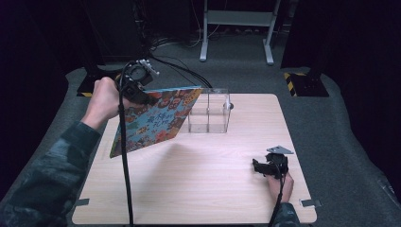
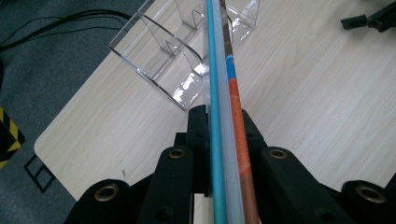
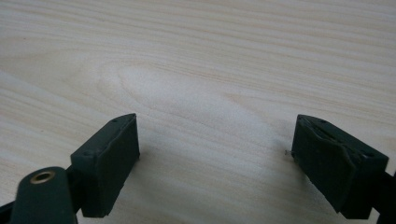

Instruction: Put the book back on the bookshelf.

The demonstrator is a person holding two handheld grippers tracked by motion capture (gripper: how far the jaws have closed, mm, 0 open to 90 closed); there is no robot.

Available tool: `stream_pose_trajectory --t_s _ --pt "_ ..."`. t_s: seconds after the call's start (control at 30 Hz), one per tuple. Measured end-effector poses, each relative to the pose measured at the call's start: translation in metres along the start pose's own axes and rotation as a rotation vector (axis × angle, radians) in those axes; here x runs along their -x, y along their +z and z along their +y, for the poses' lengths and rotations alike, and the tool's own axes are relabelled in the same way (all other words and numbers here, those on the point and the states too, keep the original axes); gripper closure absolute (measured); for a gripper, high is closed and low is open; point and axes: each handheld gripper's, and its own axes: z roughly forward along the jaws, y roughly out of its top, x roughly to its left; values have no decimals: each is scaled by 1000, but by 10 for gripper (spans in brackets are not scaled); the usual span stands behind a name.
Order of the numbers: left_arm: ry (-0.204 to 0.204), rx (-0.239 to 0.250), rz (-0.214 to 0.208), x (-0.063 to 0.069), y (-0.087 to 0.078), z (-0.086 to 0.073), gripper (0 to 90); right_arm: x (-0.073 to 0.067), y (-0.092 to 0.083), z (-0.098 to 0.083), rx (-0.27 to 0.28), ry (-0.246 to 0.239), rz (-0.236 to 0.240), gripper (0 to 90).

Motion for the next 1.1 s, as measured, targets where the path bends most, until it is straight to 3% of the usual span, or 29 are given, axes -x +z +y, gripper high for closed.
stream_pose_trajectory --t_s 0.5,0.53,0.6,0.7,0.73,1.1 --pt "-106 -3 18 -16 5 19 807 0 0 0 0 0 1 146" --pt "-142 7 19 -19 7 22 807 0 0 0 1 1 1 146" --pt "-161 8 21 -21 7 25 807 0 0 0 0 2 1 146" --pt "-164 9 26 -23 7 28 807 0 0 0 -1 2 2 146" --pt "-189 23 37 -24 8 31 807 0 0 0 0 1 3 147" --pt "-259 34 62 -35 17 42 808 0 0 0 2 5 2 147"
